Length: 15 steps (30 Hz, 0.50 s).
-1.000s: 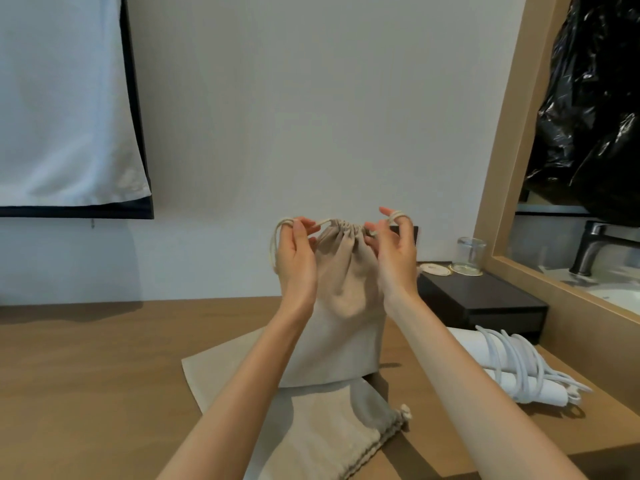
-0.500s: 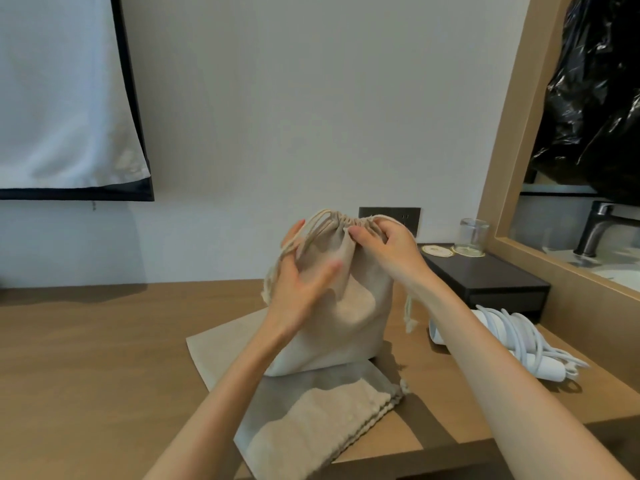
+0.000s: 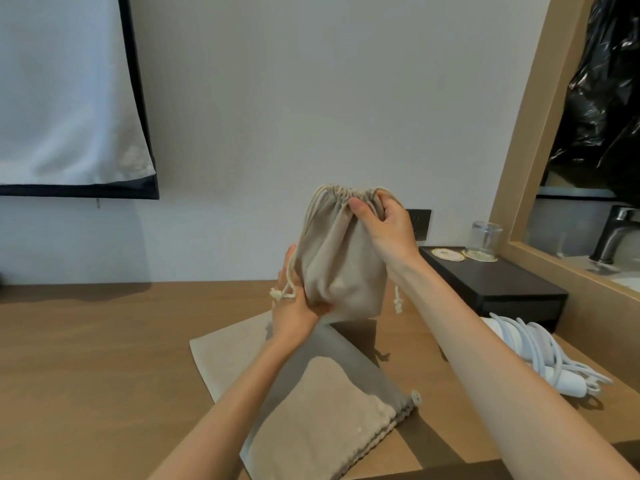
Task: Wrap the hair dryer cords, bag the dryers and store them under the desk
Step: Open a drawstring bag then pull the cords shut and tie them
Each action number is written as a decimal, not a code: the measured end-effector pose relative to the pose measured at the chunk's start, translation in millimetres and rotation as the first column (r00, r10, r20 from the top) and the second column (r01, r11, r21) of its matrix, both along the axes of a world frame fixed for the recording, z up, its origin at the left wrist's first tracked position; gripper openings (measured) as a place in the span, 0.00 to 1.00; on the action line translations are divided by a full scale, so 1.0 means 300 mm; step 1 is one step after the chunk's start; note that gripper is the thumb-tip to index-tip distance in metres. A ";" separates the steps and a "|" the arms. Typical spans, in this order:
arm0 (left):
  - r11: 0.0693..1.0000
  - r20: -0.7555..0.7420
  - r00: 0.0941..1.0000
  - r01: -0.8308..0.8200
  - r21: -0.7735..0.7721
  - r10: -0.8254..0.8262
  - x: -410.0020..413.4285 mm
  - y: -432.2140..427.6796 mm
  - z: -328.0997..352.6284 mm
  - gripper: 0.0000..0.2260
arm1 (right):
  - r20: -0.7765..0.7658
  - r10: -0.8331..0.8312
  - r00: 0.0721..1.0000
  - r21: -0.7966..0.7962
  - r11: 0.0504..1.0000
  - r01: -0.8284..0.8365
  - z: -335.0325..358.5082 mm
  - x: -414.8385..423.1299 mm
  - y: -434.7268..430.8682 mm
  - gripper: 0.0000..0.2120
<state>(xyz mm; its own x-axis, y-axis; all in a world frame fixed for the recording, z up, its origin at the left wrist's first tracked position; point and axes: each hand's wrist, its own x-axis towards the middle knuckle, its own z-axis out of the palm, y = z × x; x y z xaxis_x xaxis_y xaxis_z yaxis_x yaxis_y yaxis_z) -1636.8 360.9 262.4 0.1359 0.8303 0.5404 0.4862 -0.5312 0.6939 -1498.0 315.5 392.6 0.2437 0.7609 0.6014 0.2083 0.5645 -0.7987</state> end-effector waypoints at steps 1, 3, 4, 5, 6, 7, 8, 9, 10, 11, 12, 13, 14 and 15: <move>1.000 0.022 1.000 -0.004 0.001 0.004 0.013 0.020 -0.001 0.52 | 0.008 -0.003 1.000 -0.021 1.000 0.003 -0.015 0.005 0.007 0.10; 1.000 0.105 0.994 -0.001 -0.030 0.005 0.044 0.058 -0.004 0.50 | 0.010 -0.003 1.000 -0.077 0.997 0.003 -0.055 0.018 0.013 0.13; 0.998 0.134 0.991 0.007 -0.065 0.002 0.060 0.076 -0.007 0.48 | -0.006 0.002 1.000 -0.099 0.995 -0.003 -0.078 0.026 0.013 0.13; 0.993 0.143 0.990 0.021 -0.112 -0.005 0.075 0.091 -0.012 0.45 | -0.030 0.012 0.999 -0.112 0.994 -0.016 -0.098 0.035 0.011 0.12; 0.989 0.119 0.993 0.029 -0.148 -0.011 0.089 0.101 -0.015 0.43 | -0.053 0.026 0.998 -0.119 0.992 -0.032 -0.115 0.042 0.007 0.11; 0.985 0.079 0.997 0.026 -0.171 -0.013 0.098 0.114 -0.025 0.41 | -0.066 0.039 0.997 -0.123 0.991 -0.047 -0.131 0.050 0.004 0.10; 0.982 0.018 1.000 0.018 -0.189 -0.014 0.102 0.121 -0.034 0.39 | -0.065 0.048 0.997 -0.126 0.990 -0.056 -0.148 0.057 0.001 0.11; 0.974 -0.048 0.998 0.020 -0.224 -0.032 0.103 0.133 -0.048 0.36 | -0.055 0.054 0.997 -0.135 0.989 -0.061 -0.166 0.060 -0.004 0.11; 0.955 -0.106 0.993 0.025 -0.294 -0.058 0.099 0.142 -0.056 0.35 | -0.046 0.065 0.997 -0.147 0.987 -0.071 -0.187 0.062 -0.010 0.11; 0.929 -0.132 0.988 0.030 -0.369 -0.085 0.098 0.168 -0.074 0.38 | -0.038 0.078 0.996 -0.159 0.984 -0.083 -0.207 0.062 -0.017 0.11; 0.901 -0.163 0.980 0.034 -0.432 -0.114 0.097 0.192 -0.093 0.42 | -0.037 0.082 0.996 -0.171 0.981 -0.087 -0.228 0.066 -0.021 0.11; 0.877 -0.183 0.973 0.039 -0.479 -0.143 0.094 0.185 -0.089 0.46 | -0.039 0.075 0.996 -0.181 0.980 -0.081 -0.247 0.072 -0.023 0.10; 0.853 -0.168 0.971 0.059 -0.519 -0.169 0.085 0.148 -0.060 0.50 | -0.037 0.062 0.997 -0.191 0.979 -0.068 -0.265 0.080 -0.024 0.10; 0.841 -0.159 0.966 0.089 -0.533 -0.203 0.072 0.127 -0.048 0.51 | -0.025 0.047 0.999 -0.208 0.977 -0.051 -0.282 0.088 -0.025 0.10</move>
